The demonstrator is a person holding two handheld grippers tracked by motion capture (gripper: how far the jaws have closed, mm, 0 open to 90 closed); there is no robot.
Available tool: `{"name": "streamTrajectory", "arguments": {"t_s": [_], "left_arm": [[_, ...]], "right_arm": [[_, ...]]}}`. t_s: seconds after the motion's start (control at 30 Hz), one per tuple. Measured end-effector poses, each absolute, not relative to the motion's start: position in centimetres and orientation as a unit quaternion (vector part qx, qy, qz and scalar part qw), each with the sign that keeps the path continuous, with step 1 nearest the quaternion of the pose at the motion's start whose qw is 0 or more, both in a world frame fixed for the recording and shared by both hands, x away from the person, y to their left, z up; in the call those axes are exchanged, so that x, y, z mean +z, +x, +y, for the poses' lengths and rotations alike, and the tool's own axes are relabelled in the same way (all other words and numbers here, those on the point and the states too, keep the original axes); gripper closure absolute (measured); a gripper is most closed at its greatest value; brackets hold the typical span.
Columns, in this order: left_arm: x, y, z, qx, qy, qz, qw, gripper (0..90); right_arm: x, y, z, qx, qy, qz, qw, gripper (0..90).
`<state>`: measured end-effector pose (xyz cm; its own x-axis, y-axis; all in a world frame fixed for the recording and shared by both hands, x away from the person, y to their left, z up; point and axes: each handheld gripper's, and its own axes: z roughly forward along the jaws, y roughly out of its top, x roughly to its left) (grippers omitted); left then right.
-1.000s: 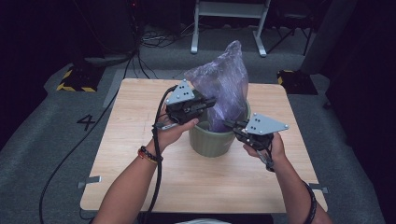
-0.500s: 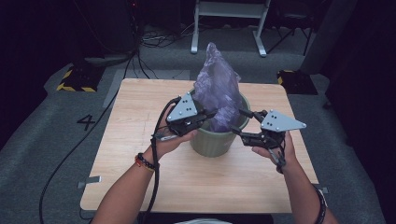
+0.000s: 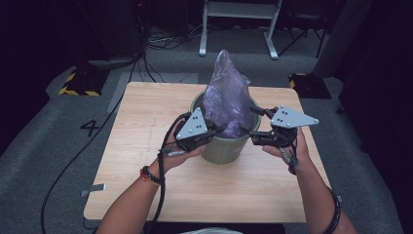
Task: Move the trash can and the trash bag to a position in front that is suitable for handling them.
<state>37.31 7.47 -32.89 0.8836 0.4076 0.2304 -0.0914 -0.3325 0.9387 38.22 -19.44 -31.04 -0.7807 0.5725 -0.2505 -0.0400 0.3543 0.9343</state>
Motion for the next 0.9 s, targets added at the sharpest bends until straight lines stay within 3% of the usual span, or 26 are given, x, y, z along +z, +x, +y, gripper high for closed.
{"name": "streamTrajectory", "arguments": {"t_s": [0.13, 0.2, 0.3, 0.5, 0.6, 0.67, 0.8, 0.9], "left_arm": [[-33.1, 36.9, 7.7, 0.219, 0.785, 0.099, 0.571, 89.8], [-33.2, 36.7, 7.9, 0.22, 0.783, 0.101, 0.573, 89.7], [-33.4, 36.5, 8.3, 0.218, 0.779, 0.105, 0.578, 89.3], [-33.8, 35.8, 8.8, 0.217, 0.778, 0.111, 0.579, 83.8], [-33.9, 35.5, 9.0, 0.221, 0.778, 0.119, 0.576, 74.3], [-33.8, 35.3, 9.1, 0.225, 0.777, 0.138, 0.572, 56.0], [-33.6, 34.9, 9.5, 0.222, 0.772, 0.159, 0.574, 30.1], [-33.4, 34.6, 10.2, 0.211, 0.757, 0.167, 0.595, 21.4]], "right_arm": [[-31.4, 37.8, -19.0, 0.534, 0.15, 0.786, 0.275, 75.1], [-31.6, 37.5, -18.9, 0.535, 0.141, 0.788, 0.272, 83.9], [-31.9, 37.0, -19.0, 0.54, 0.133, 0.786, 0.269, 89.6], [-32.6, 36.0, -19.2, 0.544, 0.125, 0.785, 0.27, 90.0], [-32.9, 35.6, -19.2, 0.544, 0.121, 0.785, 0.27, 90.0], [-33.2, 35.3, -19.2, 0.543, 0.119, 0.787, 0.268, 90.0], [-33.7, 35.1, -19.2, 0.544, 0.114, 0.789, 0.262, 90.0], [-34.1, 35.0, -19.1, 0.545, 0.114, 0.79, 0.255, 90.0]]}}
